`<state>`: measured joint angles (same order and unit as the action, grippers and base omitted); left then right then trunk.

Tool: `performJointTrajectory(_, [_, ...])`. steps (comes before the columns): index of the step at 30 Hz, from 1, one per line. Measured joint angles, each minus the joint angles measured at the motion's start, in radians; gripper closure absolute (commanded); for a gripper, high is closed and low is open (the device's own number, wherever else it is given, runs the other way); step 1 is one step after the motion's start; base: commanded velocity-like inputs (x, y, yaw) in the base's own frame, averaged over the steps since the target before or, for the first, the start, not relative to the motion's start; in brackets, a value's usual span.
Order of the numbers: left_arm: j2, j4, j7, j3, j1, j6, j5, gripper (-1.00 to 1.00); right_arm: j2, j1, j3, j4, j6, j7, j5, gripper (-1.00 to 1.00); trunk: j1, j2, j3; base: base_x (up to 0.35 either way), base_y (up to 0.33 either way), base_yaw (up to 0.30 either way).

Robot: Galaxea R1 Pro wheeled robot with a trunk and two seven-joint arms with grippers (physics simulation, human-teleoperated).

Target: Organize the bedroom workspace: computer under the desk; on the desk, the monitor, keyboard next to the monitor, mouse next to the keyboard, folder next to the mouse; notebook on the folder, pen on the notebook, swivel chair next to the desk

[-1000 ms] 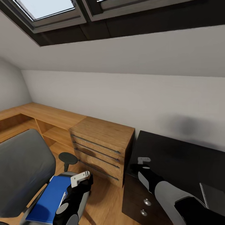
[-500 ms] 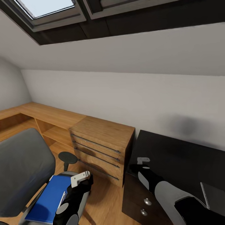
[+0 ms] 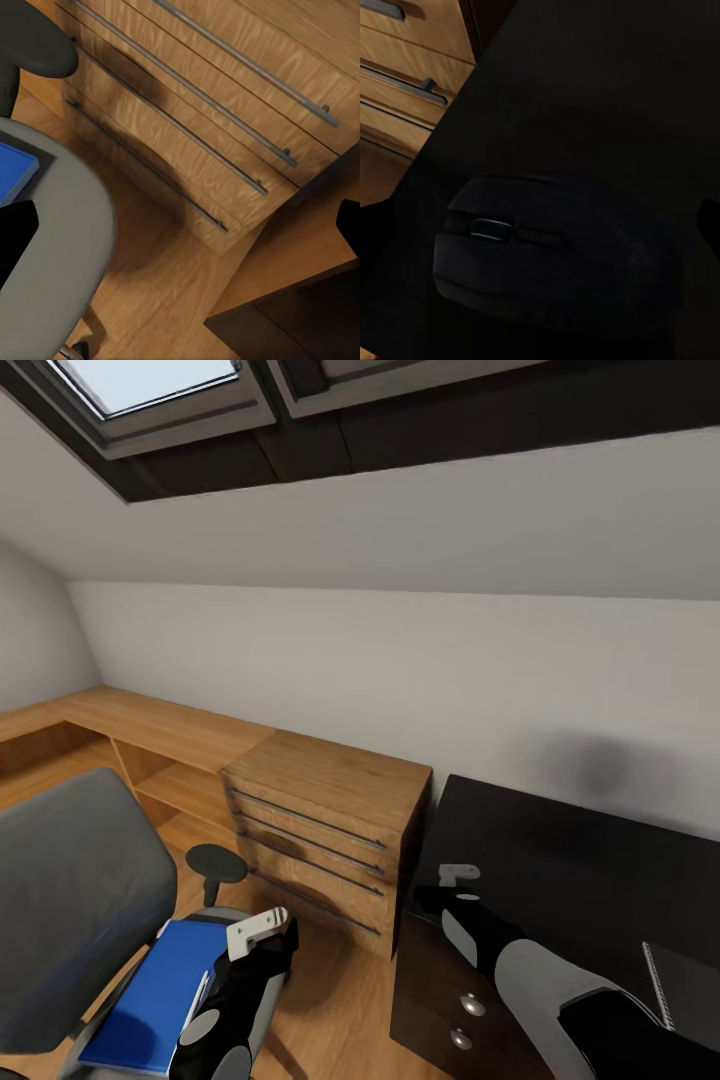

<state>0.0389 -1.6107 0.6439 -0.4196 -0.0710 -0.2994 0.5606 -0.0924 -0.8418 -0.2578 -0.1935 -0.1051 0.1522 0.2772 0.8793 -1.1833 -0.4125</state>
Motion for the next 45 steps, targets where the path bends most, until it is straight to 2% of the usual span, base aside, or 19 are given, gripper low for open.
performJointTrajectory(26, [0.000,0.000,0.000,0.000,0.000,0.000,0.000,-1.00,0.009,0.000,0.002,0.002,-0.002,0.004,0.000,-1.00,0.000,0.000,0.000,0.000,0.000,0.000])
performJointTrajectory(35, [-0.001,0.001,0.000,-0.002,0.000,0.000,0.002,-1.00,0.009,0.000,0.001,0.002,-0.001,0.004,0.000,-1.00,0.034,-0.063,-0.028,0.000,0.000,0.000])
performJointTrajectory(45, [-0.002,0.000,0.000,-0.002,0.000,0.000,0.002,-1.00,0.008,0.000,0.001,0.002,-0.001,0.004,0.000,-1.00,0.035,-0.063,-0.028,0.000,0.000,0.000])
